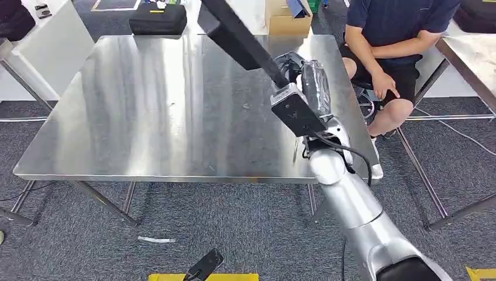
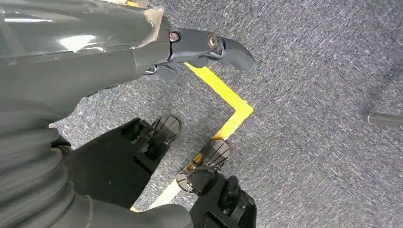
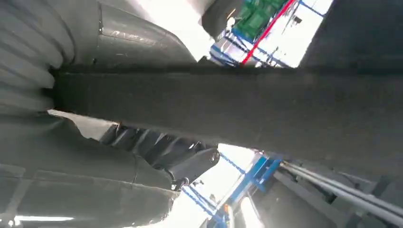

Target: Take the parts from the cabinet and place them on the table.

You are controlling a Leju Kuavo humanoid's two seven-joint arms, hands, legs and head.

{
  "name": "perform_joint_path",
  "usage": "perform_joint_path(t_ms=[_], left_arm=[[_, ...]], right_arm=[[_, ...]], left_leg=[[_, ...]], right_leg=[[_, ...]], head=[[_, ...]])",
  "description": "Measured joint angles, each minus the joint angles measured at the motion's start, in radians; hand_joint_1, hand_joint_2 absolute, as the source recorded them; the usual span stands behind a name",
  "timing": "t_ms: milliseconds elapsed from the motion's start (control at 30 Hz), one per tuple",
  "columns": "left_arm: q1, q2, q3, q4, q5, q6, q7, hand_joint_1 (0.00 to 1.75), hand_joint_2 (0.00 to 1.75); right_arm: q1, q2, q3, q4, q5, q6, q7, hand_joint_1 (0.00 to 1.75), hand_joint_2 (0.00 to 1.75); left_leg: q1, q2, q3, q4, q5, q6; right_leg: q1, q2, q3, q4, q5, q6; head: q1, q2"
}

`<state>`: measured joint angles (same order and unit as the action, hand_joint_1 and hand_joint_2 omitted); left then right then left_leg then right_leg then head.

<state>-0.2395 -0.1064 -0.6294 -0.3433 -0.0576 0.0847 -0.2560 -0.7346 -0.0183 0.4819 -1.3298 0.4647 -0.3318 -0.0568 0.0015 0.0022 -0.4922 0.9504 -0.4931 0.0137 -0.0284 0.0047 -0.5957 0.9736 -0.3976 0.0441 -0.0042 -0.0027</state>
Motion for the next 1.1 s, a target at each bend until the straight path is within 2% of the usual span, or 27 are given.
perform_joint_path(t_ms=[400,933,1100], left_arm=[[0.000,0.000,0.000,0.000,-0.012,0.007,-0.006,0.00,1.75],[0.000,0.000,0.000,0.000,-0.015,0.010,-0.011,0.00,1.75],[-0.001,0.000,0.001,0.000,-0.016,0.011,-0.011,0.00,1.75]], right_arm=[[-0.052,-0.042,-0.020,0.007,-0.015,-0.016,-0.010,1.75,1.75],[-0.066,-0.056,-0.007,0.015,-0.007,-0.028,-0.013,1.75,1.75],[-0.071,-0.059,0.002,0.021,-0.007,-0.032,-0.013,1.75,1.75]], left_leg=[[-0.001,0.000,0.000,0.000,0.000,0.000],[-0.001,0.000,0.000,0.000,0.000,0.000],[-0.001,0.000,-0.004,0.008,-0.004,0.005]], right_leg=[[0.000,0.000,0.000,0.000,0.000,0.000],[0.000,0.000,0.000,0.000,0.000,0.000],[-0.003,0.000,0.000,-0.001,0.000,0.001]], head=[[0.000,0.000],[0.000,0.000],[-0.001,0.000]])
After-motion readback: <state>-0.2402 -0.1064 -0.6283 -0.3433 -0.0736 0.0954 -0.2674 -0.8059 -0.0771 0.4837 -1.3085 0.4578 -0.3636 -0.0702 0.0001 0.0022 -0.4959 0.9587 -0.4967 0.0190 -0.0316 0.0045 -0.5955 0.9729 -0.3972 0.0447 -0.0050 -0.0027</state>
